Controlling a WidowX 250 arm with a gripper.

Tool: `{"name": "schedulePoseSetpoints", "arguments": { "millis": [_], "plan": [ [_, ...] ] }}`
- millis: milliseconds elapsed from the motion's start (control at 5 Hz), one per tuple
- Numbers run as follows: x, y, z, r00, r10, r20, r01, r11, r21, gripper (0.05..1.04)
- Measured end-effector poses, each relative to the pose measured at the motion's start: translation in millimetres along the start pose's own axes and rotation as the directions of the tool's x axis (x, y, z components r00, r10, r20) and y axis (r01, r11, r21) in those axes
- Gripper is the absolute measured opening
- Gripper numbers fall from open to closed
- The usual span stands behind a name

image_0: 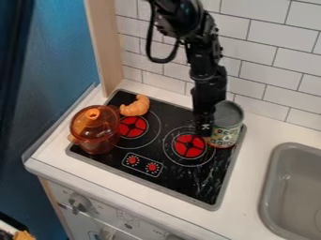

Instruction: Moves the jar to the top right corner of the stove

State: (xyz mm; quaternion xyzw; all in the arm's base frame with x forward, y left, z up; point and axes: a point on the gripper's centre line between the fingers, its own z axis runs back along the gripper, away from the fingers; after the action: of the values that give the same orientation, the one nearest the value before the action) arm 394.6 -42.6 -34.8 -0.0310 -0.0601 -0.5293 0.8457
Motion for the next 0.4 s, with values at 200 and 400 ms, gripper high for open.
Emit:
{"name": "schedulePoseSetpoints", "arguments": {
  "millis": [200, 400],
  "plan": [
    [8.7, -1.6, 1.3, 1.000, -0.028, 0.001, 0.028, 1.000, -0.011, 1.001],
    [8.8, -0.2, 1.3, 1.000, -0.022, 0.001, 0.022, 1.000, -0.003, 1.001]
  ]
}}
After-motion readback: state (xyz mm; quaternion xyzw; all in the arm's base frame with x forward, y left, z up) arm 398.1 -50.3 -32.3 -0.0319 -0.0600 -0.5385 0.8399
